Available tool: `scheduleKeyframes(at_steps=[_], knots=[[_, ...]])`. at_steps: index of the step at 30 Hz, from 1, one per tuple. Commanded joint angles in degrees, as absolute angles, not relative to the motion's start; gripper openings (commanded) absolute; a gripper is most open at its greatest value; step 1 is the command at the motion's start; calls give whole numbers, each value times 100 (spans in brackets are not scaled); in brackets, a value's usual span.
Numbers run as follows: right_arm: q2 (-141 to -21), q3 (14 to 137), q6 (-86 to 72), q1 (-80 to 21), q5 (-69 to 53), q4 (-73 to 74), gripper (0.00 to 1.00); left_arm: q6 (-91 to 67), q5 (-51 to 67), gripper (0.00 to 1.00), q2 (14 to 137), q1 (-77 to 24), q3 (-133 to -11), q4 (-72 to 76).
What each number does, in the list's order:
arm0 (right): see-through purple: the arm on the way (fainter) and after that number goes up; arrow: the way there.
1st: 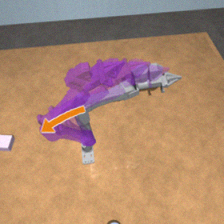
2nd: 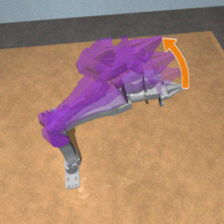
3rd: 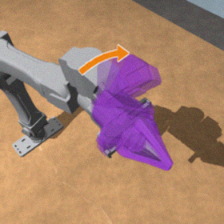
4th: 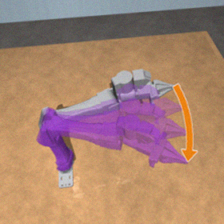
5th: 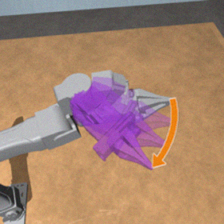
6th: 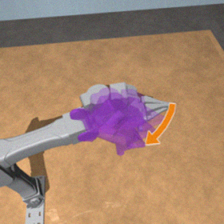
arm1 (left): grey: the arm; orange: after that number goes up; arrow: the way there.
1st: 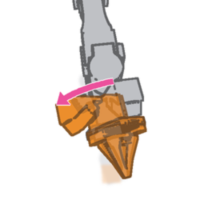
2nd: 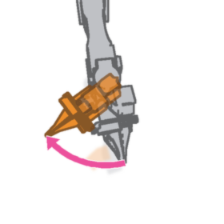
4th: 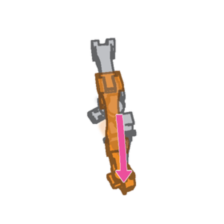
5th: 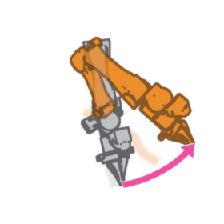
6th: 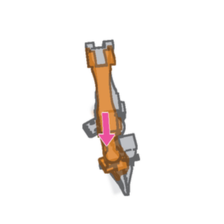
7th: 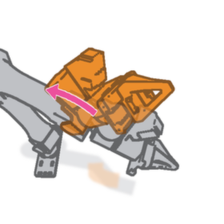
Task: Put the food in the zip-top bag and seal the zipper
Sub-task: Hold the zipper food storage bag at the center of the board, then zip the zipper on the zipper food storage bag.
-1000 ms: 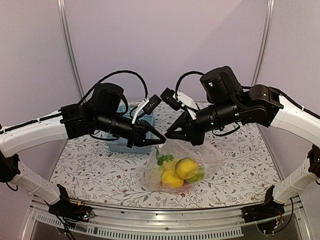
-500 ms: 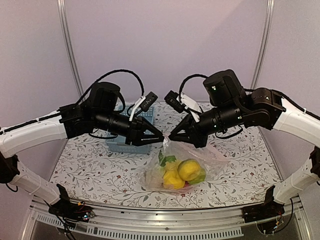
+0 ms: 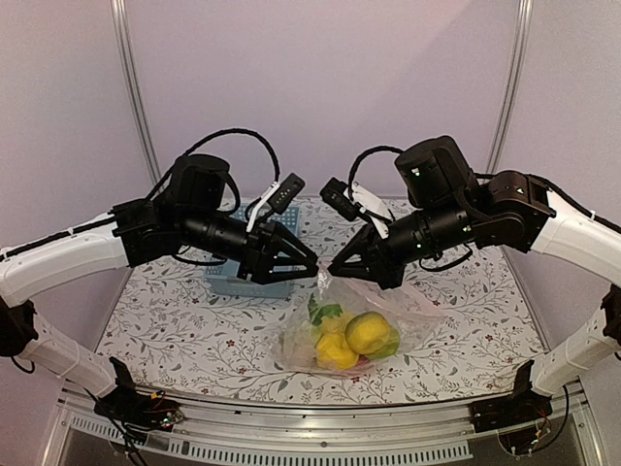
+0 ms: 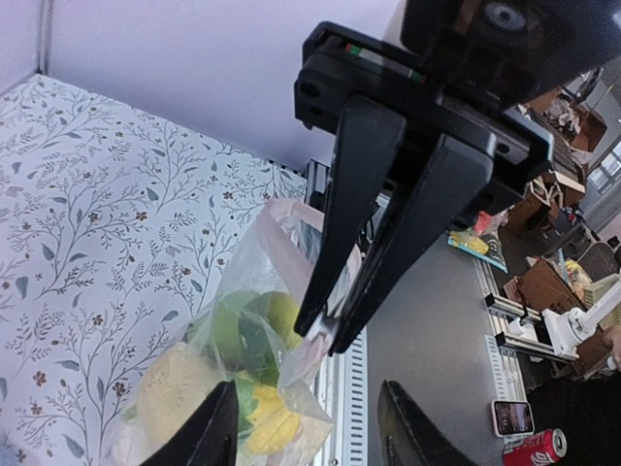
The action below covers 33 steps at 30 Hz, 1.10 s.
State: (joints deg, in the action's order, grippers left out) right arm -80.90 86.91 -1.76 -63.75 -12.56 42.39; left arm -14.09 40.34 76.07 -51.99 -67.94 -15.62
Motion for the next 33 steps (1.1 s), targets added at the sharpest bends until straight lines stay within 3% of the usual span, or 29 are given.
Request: scheduleKeyframes(at_steps=[1, 16, 28, 33], knots=[[-7954, 8640, -237, -6409, -1350, 4228, 0, -1190, 4255, 44, 7762, -5207, -7002, -1485], [-7972, 8640, -229, -6403, -1405, 4237, 0, -1111, 4363, 26, 8057, -5300, -7187, -1473], [-7954, 8605, -229, -6403, -1352, 4254, 0, -1158, 4629, 0, 8112, -5347, -7182, -1356], [-7937, 8598, -246, -6402, -1312, 4259, 0, -1148, 4706, 0, 8076, -5414, -7125, -1327]])
